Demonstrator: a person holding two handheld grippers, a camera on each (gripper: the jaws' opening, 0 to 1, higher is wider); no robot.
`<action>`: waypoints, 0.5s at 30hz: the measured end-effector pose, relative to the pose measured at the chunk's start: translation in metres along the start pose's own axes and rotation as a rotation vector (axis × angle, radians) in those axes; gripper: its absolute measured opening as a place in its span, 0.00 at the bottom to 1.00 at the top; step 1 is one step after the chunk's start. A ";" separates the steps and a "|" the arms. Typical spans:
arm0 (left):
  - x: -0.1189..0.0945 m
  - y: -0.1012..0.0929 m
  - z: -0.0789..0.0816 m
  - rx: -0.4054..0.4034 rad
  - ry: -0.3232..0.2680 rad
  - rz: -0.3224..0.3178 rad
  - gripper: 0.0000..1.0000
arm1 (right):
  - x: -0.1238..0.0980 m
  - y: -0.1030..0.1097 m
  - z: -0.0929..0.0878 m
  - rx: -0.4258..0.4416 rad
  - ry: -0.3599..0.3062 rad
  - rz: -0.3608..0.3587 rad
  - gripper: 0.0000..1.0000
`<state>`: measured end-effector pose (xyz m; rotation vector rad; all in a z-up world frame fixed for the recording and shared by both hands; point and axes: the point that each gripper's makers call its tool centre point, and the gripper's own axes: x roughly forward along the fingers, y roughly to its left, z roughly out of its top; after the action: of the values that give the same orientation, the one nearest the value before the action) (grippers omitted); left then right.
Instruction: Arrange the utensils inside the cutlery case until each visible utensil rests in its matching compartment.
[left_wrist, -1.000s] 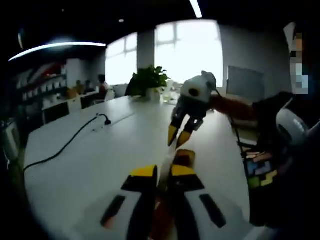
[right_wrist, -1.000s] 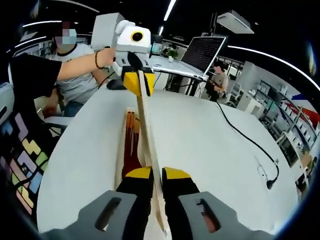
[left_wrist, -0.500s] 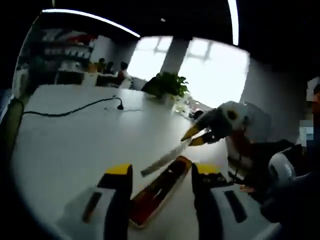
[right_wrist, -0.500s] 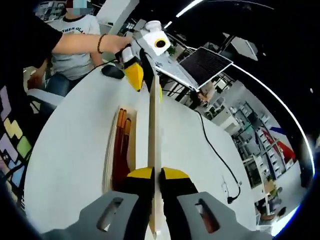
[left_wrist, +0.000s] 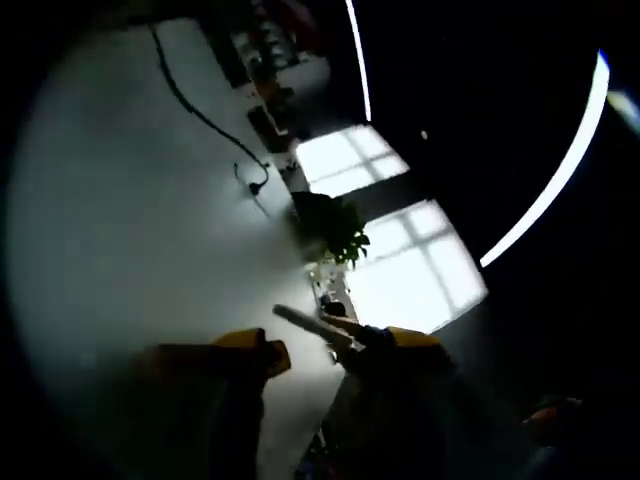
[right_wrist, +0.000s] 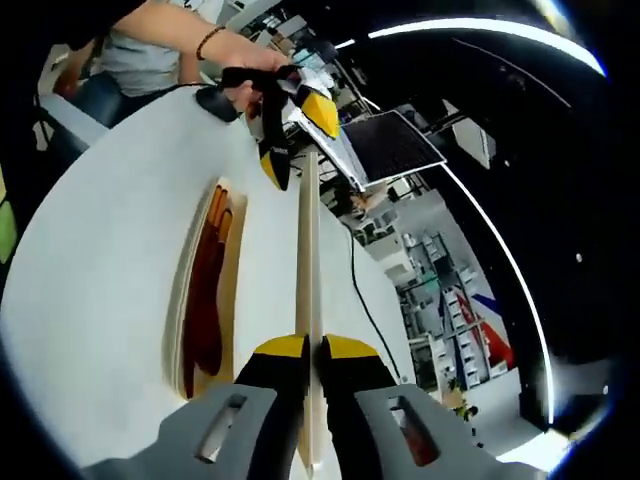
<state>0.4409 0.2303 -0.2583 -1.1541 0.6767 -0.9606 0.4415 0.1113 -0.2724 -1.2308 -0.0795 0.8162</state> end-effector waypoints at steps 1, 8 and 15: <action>0.001 0.003 0.000 -0.004 -0.002 0.007 0.46 | 0.000 0.002 0.001 -0.015 0.005 -0.011 0.03; 0.009 0.014 0.000 -0.082 -0.041 0.019 0.25 | -0.004 -0.002 0.006 -0.090 0.019 -0.092 0.03; 0.013 0.011 -0.005 -0.140 -0.045 -0.021 0.20 | -0.007 0.002 0.005 -0.145 0.044 -0.134 0.03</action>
<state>0.4454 0.2176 -0.2698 -1.3043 0.7061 -0.9133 0.4333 0.1120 -0.2694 -1.3639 -0.1862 0.6756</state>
